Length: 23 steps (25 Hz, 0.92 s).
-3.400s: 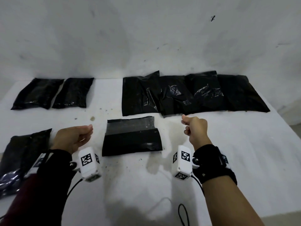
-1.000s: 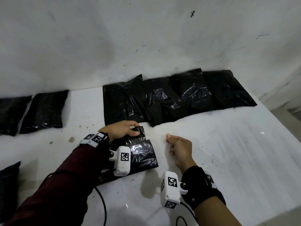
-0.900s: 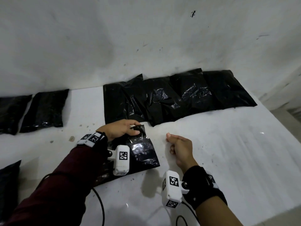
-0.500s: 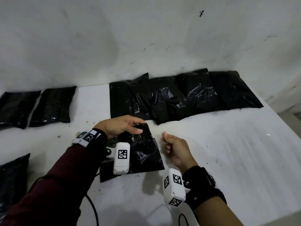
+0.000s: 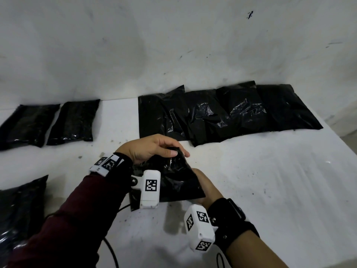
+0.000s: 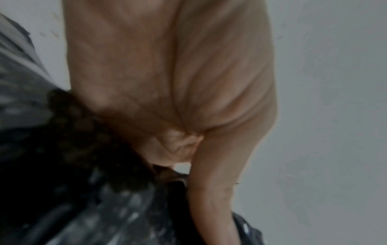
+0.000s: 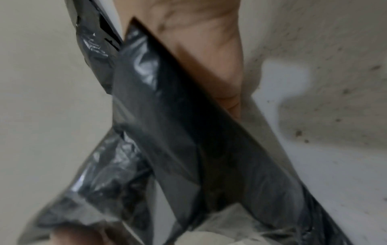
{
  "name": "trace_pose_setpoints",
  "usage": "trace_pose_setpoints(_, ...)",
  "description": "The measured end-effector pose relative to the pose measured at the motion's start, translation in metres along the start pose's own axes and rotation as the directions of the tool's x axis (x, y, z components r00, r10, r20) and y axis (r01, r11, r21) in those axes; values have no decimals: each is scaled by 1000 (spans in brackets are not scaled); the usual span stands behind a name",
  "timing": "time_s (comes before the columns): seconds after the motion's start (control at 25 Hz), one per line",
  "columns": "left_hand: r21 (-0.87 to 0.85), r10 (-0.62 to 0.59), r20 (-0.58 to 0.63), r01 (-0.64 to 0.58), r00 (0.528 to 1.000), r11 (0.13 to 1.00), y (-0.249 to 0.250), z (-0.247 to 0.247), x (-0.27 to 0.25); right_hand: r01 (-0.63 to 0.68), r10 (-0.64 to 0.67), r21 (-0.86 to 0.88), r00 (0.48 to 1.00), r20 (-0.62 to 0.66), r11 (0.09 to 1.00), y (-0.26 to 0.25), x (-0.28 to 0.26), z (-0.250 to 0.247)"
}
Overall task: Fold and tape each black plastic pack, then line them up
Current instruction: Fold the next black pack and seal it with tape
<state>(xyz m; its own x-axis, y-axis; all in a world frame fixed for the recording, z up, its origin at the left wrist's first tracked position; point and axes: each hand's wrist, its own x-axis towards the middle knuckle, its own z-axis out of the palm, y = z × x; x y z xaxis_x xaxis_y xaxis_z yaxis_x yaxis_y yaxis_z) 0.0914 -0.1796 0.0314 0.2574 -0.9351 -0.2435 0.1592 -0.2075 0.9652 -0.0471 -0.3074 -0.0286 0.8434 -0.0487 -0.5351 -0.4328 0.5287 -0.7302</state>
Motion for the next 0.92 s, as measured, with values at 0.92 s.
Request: trace_pose_setpoints(0.92, 107, 18, -795, 110, 606, 988, -23, 8, -19, -4, -34, -371, 995, -95, 929, -33, 5, -12)
